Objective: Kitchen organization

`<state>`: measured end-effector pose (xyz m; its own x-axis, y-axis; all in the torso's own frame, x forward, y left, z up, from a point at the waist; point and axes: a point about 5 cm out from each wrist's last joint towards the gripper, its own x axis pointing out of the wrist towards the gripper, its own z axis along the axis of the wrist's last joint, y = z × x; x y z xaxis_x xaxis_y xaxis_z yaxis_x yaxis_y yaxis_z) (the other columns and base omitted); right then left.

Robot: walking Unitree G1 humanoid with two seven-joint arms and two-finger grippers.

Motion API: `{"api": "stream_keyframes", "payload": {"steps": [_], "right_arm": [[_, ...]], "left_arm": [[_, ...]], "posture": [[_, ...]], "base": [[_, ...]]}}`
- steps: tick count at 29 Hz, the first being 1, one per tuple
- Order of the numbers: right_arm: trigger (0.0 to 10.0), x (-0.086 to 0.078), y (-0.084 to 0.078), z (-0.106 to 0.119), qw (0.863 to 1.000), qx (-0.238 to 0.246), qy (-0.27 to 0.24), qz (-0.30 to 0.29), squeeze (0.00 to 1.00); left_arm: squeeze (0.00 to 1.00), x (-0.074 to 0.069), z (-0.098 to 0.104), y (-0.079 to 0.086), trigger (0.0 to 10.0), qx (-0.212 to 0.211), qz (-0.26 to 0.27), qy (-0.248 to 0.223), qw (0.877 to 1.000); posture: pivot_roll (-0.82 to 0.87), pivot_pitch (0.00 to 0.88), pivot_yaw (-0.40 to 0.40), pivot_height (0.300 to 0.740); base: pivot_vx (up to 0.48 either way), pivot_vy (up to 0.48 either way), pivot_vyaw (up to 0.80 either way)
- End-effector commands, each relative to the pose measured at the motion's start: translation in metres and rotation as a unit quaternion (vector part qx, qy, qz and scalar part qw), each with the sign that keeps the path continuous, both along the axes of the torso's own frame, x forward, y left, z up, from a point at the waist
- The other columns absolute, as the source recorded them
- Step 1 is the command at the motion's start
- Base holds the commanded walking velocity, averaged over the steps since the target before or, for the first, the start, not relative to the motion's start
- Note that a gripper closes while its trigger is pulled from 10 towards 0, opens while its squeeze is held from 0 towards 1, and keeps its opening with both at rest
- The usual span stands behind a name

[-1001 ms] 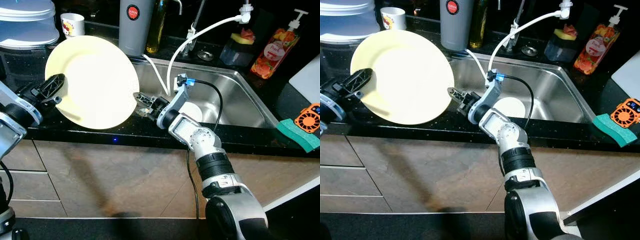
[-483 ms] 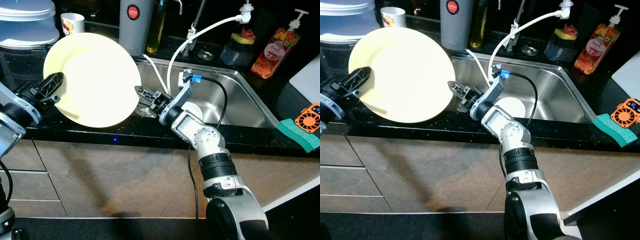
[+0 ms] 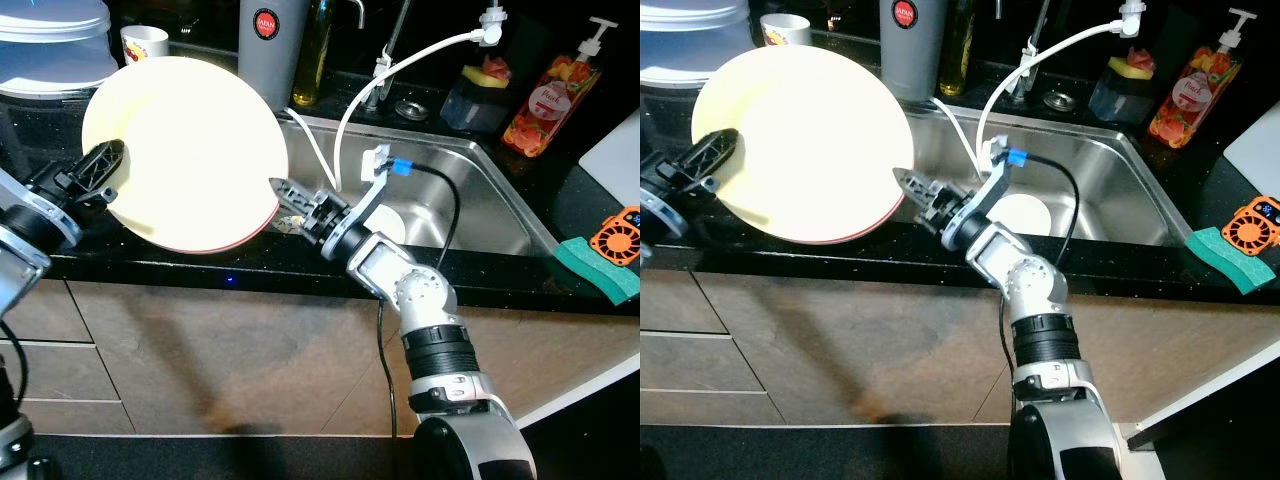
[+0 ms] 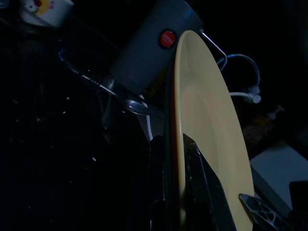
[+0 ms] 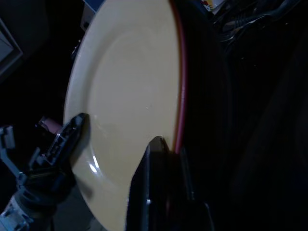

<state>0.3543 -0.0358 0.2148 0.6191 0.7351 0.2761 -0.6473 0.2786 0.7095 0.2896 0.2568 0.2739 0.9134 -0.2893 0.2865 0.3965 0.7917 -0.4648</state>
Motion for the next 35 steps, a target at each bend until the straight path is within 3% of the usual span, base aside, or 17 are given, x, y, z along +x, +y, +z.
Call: {"api": "stream_keyframes", "payload": {"steps": [1, 10, 11, 12, 13, 19, 20, 21, 22, 25, 26, 28, 32, 35], "right_arm": [[0.0, -0.009, 0.029, 0.004, 0.998, 0.01, 0.001, 0.059, 0.0], [0.0, 0.002, 0.021, 0.007, 0.999, 0.043, 0.019, 0.027, 0.0], [0.0, 0.005, 0.017, 0.007, 0.999, 0.046, 0.023, 0.014, 0.0], [0.0, 0.014, 0.007, 0.006, 0.998, 0.05, 0.036, -0.02, 0.0], [0.0, 0.017, 0.002, 0.006, 0.997, 0.053, 0.042, -0.033, 0.0], [0.0, 0.019, -0.003, 0.005, 0.997, 0.053, 0.04, -0.039, 0.0], [0.0, 0.019, -0.004, 0.005, 0.997, 0.054, 0.041, -0.04, 0.0], [0.0, 0.02, -0.006, 0.005, 0.997, 0.054, 0.041, -0.047, 0.0], [0.0, 0.021, -0.011, 0.004, 0.996, 0.054, 0.042, -0.059, 0.0], [0.0, 0.023, -0.021, 0.002, 0.995, 0.052, 0.044, -0.076, 0.0], [0.0, 0.023, -0.021, 0.002, 0.995, 0.052, 0.044, -0.076, 0.0], [0.0, 0.03, -0.029, -0.005, 0.992, 0.03, 0.054, -0.113, 0.0], [0.0, 0.034, -0.037, -0.005, 0.988, 0.037, 0.057, -0.139, 0.0], [0.0, 0.043, -0.062, 0.004, 0.975, 0.078, 0.057, -0.201, 0.0]], "left_arm": [[0.0, 0.005, -0.006, -0.023, 10.0, 0.004, -0.046, 0.013, 0.999], [0.0, 0.011, -0.005, -0.038, 10.0, -0.013, -0.056, 0.014, 0.998], [0.0, 0.013, -0.005, -0.039, 10.0, -0.02, -0.052, 0.018, 0.998], [0.0, 0.022, -0.006, -0.038, 10.0, -0.025, -0.009, 0.023, 0.999], [1.0, 0.025, -0.005, -0.04, 10.0, -0.016, 0.009, 0.016, 1.0], [1.0, 0.026, 0.001, -0.037, 10.0, -0.036, 0.012, 0.015, 0.999], [0.2, 0.026, 0.002, -0.035, 10.0, -0.04, 0.013, 0.014, 0.999], [0.2, 0.025, 0.005, -0.03, 10.0, -0.039, 0.023, 0.008, 0.999], [0.0, 0.022, 0.009, -0.018, 10.0, -0.037, 0.044, -0.001, 0.998], [0.0, 0.018, 0.016, 0.004, 10.0, -0.038, 0.081, -0.011, 0.996], [0.0, 0.018, 0.016, 0.004, 10.0, -0.038, 0.081, -0.011, 0.996], [0.0, 0.024, 0.006, 0.037, 10.0, -0.034, 0.183, 0.034, 0.982], [0.0, 0.023, 0.005, 0.042, 10.0, -0.046, 0.196, 0.032, 0.979], [0.0, 0.019, 0.007, 0.042, 10.0, -0.051, 0.194, 0.022, 0.979]], "posture": [[0.24, 0.048, -0.157, 0.74], [0.24, 0.047, -0.159, 0.74], [0.24, 0.045, -0.159, 0.74], [0.24, 0.043, -0.154, 0.74], [0.24, 0.043, -0.154, 0.74], [0.23, 0.041, -0.145, 0.74], [0.23, 0.041, -0.145, 0.74], [0.23, 0.041, -0.14, 0.74], [0.23, 0.041, -0.139, 0.74], [0.23, 0.043, -0.138, 0.74], [0.23, 0.043, -0.138, 0.74], [0.23, 0.043, -0.138, 0.74], [0.23, 0.044, -0.139, 0.74], [0.23, 0.047, -0.142, 0.74]], "base": [[0.0, 0.0, 0.0], [0.0, 0.0, 0.0], [0.0, 0.0, 0.0], [0.0, 0.0, 0.0], [0.0, 0.0, 0.0], [0.0, 0.0, 0.0], [0.0, 0.0, 0.0], [0.0, 0.0, 0.0], [0.0, 0.0, 0.0], [0.0, 0.0, 0.0], [0.0, 0.0, 0.0], [0.0, 0.0, 0.0], [0.0, 0.0, 0.0], [0.0, 0.0, 0.0]]}}
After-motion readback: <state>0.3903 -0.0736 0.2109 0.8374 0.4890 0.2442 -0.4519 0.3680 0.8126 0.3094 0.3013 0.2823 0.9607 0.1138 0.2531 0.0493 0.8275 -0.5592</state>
